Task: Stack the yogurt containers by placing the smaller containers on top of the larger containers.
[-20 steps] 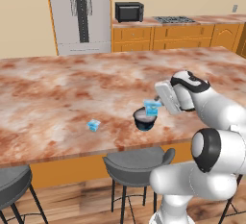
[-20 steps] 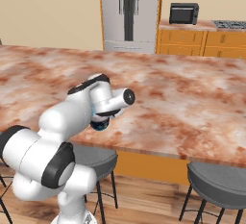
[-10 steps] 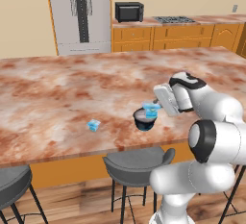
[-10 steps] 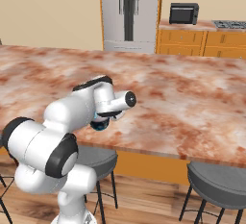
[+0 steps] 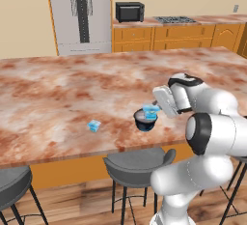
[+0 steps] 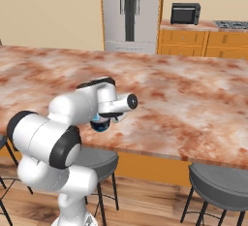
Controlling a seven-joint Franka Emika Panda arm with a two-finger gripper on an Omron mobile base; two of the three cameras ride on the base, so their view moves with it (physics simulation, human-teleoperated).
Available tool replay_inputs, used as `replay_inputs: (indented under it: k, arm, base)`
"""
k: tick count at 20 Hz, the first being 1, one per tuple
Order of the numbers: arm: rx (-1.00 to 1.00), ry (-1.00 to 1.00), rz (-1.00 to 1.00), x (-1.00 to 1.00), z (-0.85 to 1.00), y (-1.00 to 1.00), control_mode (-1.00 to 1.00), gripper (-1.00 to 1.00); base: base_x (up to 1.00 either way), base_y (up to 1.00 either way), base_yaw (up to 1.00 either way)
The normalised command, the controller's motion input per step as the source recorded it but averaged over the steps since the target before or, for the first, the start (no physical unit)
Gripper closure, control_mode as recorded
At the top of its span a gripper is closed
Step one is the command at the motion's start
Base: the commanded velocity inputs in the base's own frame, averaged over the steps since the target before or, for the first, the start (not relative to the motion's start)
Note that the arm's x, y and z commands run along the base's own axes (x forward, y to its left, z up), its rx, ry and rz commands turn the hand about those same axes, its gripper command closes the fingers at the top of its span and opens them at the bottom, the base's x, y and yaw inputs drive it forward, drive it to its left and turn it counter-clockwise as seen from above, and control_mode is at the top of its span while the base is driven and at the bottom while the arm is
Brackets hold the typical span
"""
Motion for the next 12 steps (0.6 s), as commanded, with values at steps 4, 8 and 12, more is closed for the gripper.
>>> replay_inputs:
  k: [4,8,12]
  arm:
    - [0.00,0.00,0.00,0.11,-0.13,0.00,-1.00,1.00]
    - [0.00,0.00,0.00,0.11,-0.11,0.00,-1.00,1.00]
    - [0.00,0.00,0.00,0.13,-0.10,0.00,-1.00,1.00]
  base:
    - [0.00,0.00,0.00]
    - [0.00,0.00,0.00]
    - [0.00,0.00,0.00]
